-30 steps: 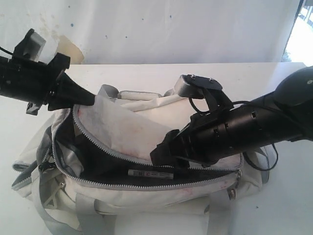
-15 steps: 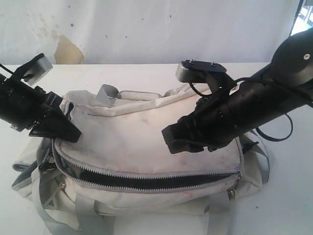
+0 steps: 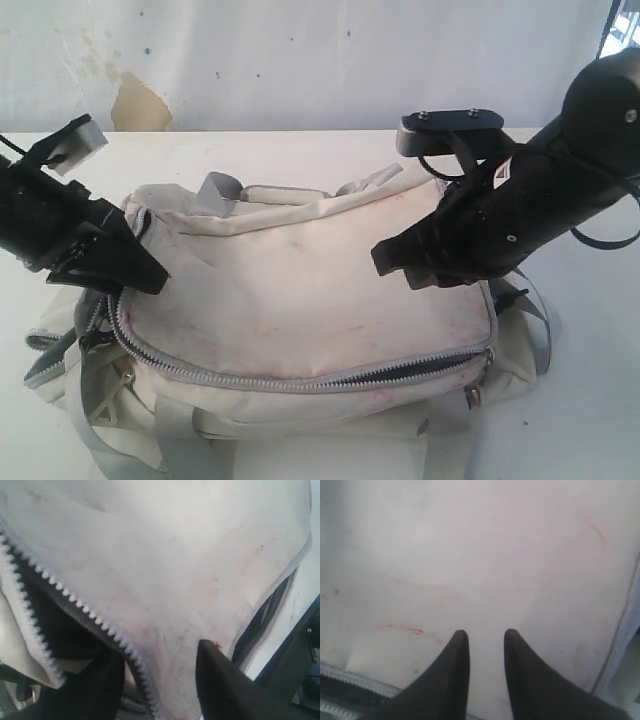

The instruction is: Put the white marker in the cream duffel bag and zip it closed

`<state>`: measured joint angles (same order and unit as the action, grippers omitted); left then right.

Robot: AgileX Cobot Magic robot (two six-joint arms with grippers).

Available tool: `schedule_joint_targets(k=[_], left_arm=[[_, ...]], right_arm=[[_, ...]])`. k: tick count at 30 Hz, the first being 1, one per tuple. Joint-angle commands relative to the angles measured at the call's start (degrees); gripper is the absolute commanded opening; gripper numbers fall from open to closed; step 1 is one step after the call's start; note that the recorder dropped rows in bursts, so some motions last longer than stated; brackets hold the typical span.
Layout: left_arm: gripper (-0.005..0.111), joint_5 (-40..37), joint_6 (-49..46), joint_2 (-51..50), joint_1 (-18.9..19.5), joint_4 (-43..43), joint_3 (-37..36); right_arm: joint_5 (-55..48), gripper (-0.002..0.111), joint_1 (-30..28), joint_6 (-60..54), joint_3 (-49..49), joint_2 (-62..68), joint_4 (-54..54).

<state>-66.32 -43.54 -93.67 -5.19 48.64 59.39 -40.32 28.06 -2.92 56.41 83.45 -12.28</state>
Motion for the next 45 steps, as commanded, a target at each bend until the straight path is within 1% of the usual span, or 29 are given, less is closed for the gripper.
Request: schedule_joint_targets(k=[1,4,9,17,20,21,24,26,27,28,29,30,32,34,35,36,39,40,42,44,45], left_arm=[[0.048,3.70,-1.20,2.67,-0.31,-1.03,0.37],[0.048,6.98,-0.99,5.00,-0.31,-3.94,0.37],[0.048,10.88,3.55,7.84,-0.31,-9.28,0.37],[0.047,15.12,17.80,10.36,-0.46,-23.70,0.37],[0.046,15.95,23.41,10.68,-1.86,-30.60,0.37],[0.044,15.98,26.73,10.90,-3.04,-34.34,0.37],[0.041,16.46,30.53,10.90,-3.65,-37.59,0.27],[0.041,19.25,34.94,10.90,-3.55,-40.48,-0.66],[0.041,21.73,36.13,10.90,-3.55,-40.88,-1.76],[0.041,22.40,36.25,10.90,-3.55,-40.04,-2.43],[0.041,22.15,36.13,10.90,-3.55,-36.99,-3.29],[0.042,21.88,36.04,10.90,-3.55,-33.91,-3.72],[0.042,20.28,34.53,10.93,-3.55,-29.99,-3.71],[0.042,16.99,29.39,10.93,-3.55,-26.78,-3.71],[0.042,15.93,29.13,10.93,-3.55,-26.67,-3.71],[0.042,15.59,29.30,10.93,-3.55,-27.19,-3.71],[0.042,16.50,31.48,10.93,-3.55,-27.66,-3.71],[0.045,17.13,32.02,10.93,-3.55,-27.66,-3.71],[0.057,17.75,33.29,10.59,-3.55,-27.55,-3.71],[0.072,19.20,33.42,9.66,-3.55,-27.30,-3.71],[0.075,19.62,33.42,9.23,-3.55,-26.74,-3.71]], right_arm=[[-0.94,0.023,-3.21,0.61,0.41,-0.52,0.98],[-1.64,0.023,-5.60,0.61,0.41,-0.52,0.98],[-2.61,0.023,-9.01,0.61,0.41,-0.52,0.98],[-3.72,0.023,-14.29,0.73,0.41,-0.52,0.98],[-3.93,0.023,-16.19,0.73,0.41,-0.52,0.98],[-4.06,0.023,-17.40,0.73,0.41,-0.52,0.98],[-2.67,0.023,-19.22,0.62,0.18,-0.52,2.06],[-0.98,0.023,-19.61,0.62,0.10,-0.25,3.75],[-0.82,0.023,-19.61,0.62,0.10,0.09,3.48],[-1.65,0.023,-19.61,0.62,0.10,0.22,2.60],[-5.23,0.022,-19.49,-0.31,0.10,0.29,-0.95],[-6.67,0.022,-19.49,-3.24,0.10,0.29,-2.79],[-7.56,0.022,-19.49,-6.95,0.10,0.29,-6.30],[-11.36,0.022,-19.49,-12.94,0.10,0.29,-11.29],[-13.15,0.023,-19.41,-13.79,0.10,0.53,-13.45],[-13.93,0.027,-19.41,-13.79,0.10,0.98,-13.75],[-12.65,0.036,-19.41,-13.97,0.10,2.42,-13.75],[-11.58,0.040,-19.41,-14.67,0.10,2.92,-13.75],[-9.45,0.045,-19.41,-15.29,0.10,3.75,-13.86],[-7.78,0.046,-19.41,-15.29,0.10,4.57,-13.97],[-7.30,0.046,-19.41,-15.29,0.10,4.88,-14.09]])
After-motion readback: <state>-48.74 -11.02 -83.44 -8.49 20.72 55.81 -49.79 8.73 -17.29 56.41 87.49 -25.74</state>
